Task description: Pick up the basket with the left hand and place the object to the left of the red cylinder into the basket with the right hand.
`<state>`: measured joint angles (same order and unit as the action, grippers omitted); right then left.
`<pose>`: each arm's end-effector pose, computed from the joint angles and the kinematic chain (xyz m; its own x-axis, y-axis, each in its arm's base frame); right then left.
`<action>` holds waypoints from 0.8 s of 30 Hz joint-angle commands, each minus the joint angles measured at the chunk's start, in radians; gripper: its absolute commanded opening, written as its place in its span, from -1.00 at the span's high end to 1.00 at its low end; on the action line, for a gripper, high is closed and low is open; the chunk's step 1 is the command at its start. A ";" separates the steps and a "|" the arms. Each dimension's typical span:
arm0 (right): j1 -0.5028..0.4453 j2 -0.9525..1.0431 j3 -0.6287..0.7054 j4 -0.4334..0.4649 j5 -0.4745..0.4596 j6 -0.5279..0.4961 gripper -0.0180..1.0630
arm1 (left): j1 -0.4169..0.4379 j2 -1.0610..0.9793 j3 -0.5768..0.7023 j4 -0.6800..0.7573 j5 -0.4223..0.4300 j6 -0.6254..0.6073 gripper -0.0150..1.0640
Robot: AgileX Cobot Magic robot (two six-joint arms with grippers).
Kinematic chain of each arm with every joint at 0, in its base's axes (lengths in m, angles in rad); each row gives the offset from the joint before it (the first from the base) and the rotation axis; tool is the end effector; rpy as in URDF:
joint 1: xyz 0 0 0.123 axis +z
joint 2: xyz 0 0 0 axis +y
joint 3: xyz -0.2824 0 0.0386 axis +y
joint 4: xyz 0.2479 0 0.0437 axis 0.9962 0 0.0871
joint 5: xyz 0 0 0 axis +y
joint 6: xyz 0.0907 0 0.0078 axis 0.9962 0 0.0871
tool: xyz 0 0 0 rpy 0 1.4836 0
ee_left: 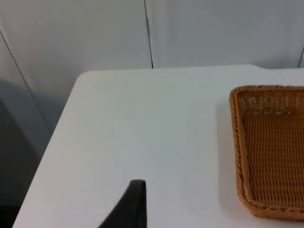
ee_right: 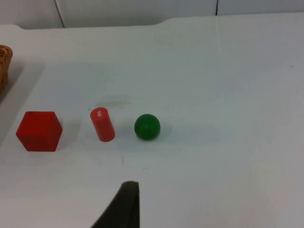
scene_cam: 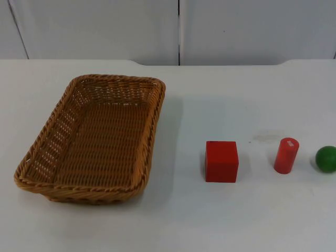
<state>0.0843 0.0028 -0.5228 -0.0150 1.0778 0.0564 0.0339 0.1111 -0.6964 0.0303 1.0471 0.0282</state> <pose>-0.0077 -0.0019 0.2821 -0.4548 0.0110 -0.8905 -0.0501 0.9980 0.0379 -0.0093 0.0021 0.3326 -0.3677 0.0309 -0.9294 -0.0424 0.9979 0.0499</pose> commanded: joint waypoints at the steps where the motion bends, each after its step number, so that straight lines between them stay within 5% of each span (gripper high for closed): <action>1: -0.007 -0.003 0.007 0.000 0.000 -0.004 -0.98 | 0.002 0.011 -0.017 0.000 -0.013 0.000 -0.97; 24: -0.007 -0.003 0.007 0.000 0.000 -0.008 -0.98 | 0.002 0.149 -0.036 -0.092 -0.032 0.000 -0.97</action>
<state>0.0843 0.0028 -0.5228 -0.0150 1.0778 0.0529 0.0339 0.2415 -0.7264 -0.0327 1.0387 0.0282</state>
